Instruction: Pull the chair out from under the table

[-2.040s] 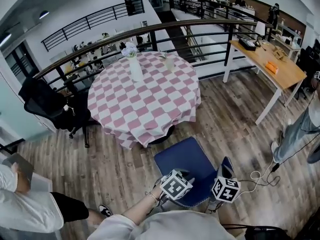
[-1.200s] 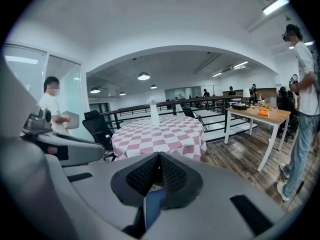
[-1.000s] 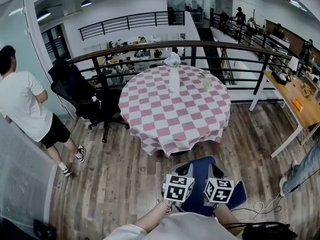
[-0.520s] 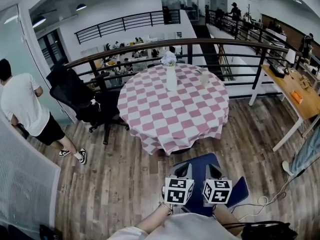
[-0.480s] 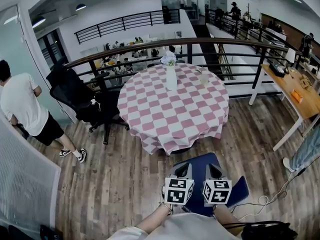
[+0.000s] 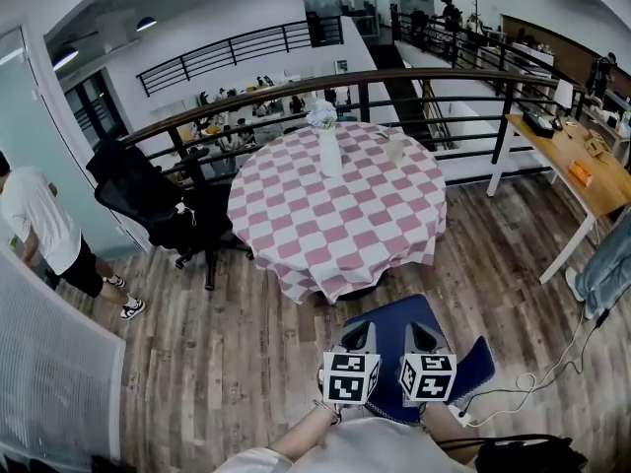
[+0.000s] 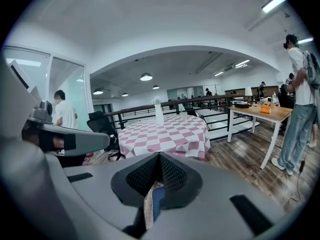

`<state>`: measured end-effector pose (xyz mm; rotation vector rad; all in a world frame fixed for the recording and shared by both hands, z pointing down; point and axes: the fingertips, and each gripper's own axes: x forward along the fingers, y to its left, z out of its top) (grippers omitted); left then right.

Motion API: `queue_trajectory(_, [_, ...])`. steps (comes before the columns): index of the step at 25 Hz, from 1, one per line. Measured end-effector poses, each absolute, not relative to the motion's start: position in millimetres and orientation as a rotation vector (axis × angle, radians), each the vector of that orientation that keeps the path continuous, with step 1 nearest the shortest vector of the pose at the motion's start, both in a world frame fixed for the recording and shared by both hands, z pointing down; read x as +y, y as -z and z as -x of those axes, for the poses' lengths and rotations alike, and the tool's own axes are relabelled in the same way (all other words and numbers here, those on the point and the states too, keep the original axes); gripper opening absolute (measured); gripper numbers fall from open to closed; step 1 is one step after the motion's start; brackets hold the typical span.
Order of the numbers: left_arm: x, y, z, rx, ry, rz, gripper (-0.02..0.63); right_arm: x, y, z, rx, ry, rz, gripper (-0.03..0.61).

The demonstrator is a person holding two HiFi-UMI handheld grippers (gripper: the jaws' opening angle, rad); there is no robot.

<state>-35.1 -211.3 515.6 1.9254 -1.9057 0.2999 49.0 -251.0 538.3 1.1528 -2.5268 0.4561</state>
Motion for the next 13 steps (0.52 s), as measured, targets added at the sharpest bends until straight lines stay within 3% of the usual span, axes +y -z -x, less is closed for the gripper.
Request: queue_trajectory(13, [-208.6, -519.9, 31.4, -1.911, -0.299, -1.897, 0.003, -245.9, -537.2, -50.4, -2.533, -0.469, -1.141, 0.017])
